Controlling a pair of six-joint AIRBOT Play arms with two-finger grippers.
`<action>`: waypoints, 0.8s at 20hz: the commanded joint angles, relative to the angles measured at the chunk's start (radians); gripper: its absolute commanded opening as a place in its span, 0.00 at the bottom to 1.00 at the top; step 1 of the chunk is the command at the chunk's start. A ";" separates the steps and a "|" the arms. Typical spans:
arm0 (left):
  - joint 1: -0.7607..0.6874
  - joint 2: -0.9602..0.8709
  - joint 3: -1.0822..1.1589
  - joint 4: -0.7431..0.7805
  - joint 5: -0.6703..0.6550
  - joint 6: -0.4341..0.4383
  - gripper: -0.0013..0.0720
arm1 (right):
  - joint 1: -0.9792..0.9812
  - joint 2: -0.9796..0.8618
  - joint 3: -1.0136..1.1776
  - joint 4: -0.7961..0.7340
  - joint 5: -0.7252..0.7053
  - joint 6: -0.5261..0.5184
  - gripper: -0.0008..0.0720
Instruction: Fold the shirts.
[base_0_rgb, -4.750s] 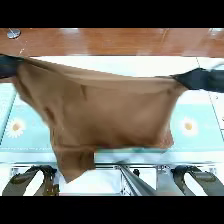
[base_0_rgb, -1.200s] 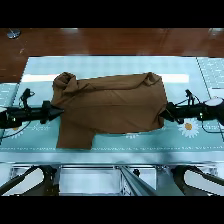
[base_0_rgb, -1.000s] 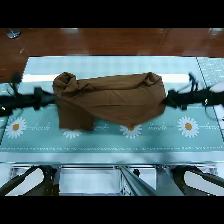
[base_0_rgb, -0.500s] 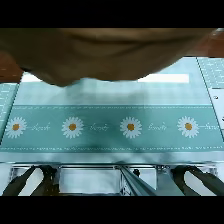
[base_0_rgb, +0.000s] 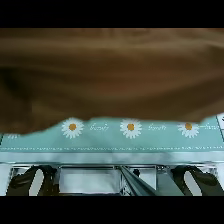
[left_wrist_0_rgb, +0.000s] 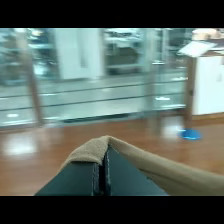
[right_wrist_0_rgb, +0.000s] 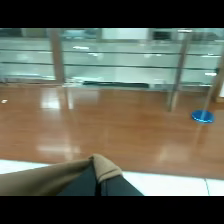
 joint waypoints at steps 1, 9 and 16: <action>-0.135 0.063 -0.008 0.271 -0.080 -0.084 0.04 | 0.000 0.050 -0.012 -0.051 0.153 0.026 0.06; -0.139 -0.061 -0.516 0.216 -0.017 -0.135 0.04 | 0.000 0.038 -0.563 0.067 0.014 0.004 0.06; -0.160 -0.494 -0.664 0.076 0.294 -0.135 0.04 | 0.002 -0.382 -0.805 0.175 -0.362 -0.084 0.06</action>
